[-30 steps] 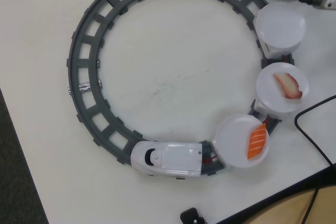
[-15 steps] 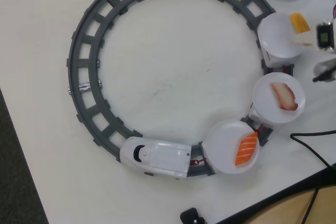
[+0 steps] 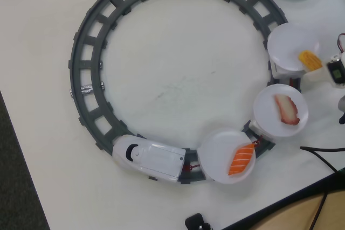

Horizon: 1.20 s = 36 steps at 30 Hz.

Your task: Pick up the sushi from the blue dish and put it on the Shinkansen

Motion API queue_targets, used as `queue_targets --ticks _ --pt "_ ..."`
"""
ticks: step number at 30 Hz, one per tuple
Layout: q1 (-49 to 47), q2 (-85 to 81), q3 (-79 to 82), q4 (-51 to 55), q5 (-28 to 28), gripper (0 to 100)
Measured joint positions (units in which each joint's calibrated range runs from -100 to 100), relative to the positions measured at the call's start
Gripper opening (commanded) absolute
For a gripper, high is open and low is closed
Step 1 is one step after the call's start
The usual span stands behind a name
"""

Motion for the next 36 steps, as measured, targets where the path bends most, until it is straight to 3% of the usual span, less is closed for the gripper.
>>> queue_targets --ticks 20,30,36 --pt "-0.4 0.0 5.6 0.0 3.7 4" --pt "-0.7 0.0 5.6 0.0 3.6 23" --pt "-0.7 0.0 5.6 0.0 3.7 30"
